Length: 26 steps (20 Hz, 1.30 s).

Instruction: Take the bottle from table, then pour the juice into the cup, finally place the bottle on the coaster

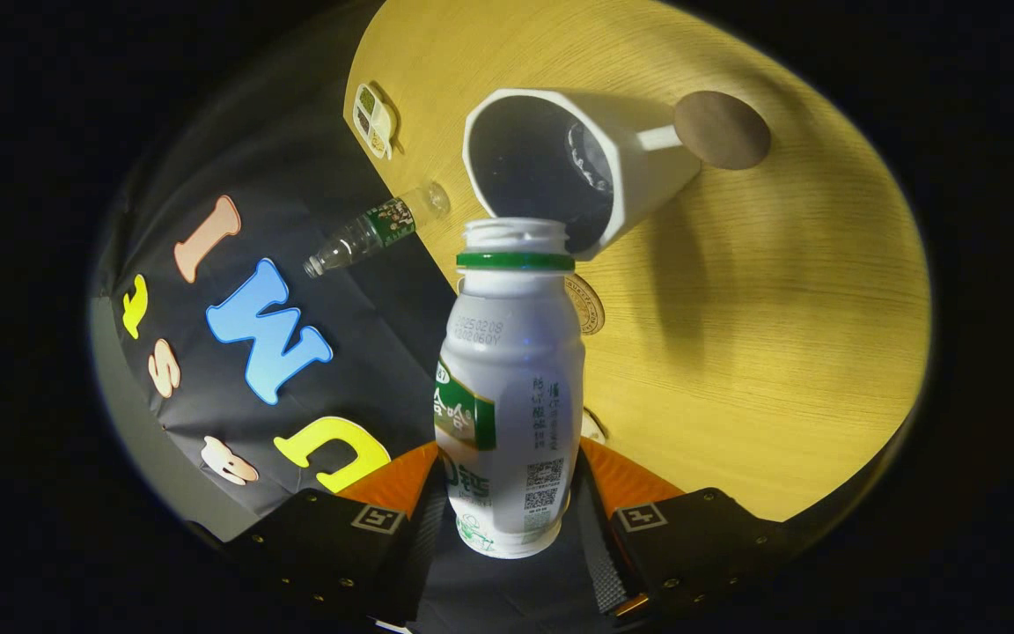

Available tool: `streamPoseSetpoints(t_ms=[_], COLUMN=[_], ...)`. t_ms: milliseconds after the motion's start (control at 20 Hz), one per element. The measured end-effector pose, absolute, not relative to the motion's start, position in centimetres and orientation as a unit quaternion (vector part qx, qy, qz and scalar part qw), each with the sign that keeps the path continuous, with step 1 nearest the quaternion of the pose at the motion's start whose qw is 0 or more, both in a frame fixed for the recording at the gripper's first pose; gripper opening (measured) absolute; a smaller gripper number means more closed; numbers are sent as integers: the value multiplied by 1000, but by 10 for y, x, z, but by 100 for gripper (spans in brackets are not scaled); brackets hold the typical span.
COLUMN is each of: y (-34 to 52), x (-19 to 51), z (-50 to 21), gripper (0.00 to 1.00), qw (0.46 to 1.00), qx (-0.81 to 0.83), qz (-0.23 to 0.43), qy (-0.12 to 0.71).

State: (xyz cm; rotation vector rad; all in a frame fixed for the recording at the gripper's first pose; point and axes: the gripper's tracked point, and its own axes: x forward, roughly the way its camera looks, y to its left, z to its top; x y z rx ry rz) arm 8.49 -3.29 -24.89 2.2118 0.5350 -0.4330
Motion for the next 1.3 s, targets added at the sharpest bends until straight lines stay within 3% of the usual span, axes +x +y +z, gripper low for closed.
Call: streamPoseSetpoints(t_ms=[500, 1300], y=[-34, -27], x=[87, 71], z=[-251, -280], gripper=[72, 72], qw=[403, 678], qx=[870, 662], qz=[-182, -181], qy=[217, 264])
